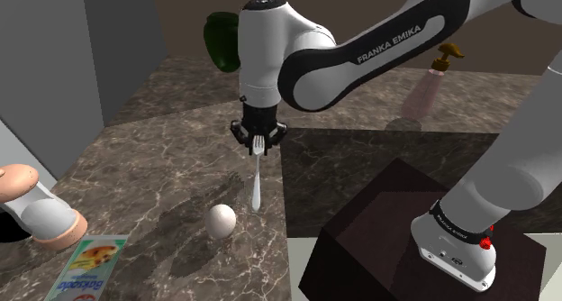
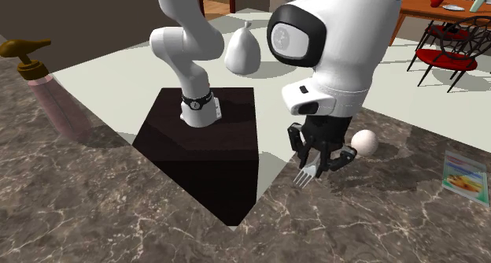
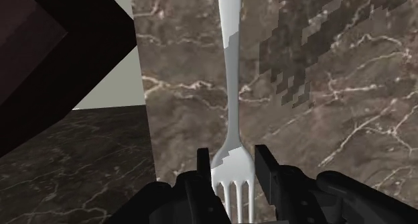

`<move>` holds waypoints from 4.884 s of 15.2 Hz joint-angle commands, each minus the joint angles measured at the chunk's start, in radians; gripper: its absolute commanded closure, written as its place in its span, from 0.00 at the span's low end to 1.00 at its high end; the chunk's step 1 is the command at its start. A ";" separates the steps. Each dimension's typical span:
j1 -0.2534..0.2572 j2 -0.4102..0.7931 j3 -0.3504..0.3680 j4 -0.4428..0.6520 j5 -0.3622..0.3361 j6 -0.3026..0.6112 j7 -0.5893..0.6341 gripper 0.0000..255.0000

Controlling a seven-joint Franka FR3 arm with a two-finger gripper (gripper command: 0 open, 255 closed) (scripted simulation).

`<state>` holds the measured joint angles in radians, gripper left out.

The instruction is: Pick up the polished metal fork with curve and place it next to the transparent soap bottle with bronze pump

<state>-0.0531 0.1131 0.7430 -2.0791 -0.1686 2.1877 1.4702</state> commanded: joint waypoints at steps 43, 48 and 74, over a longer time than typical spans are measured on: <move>-0.007 -0.083 0.012 0.525 0.087 -0.581 -0.086 1.00; 0.004 -0.053 0.019 0.623 0.065 -0.657 -0.075 1.00; -0.198 -0.463 -0.346 0.328 0.267 -0.701 -0.642 1.00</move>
<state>-0.2423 -0.3384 0.4228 -1.7438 0.0996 1.4913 0.8642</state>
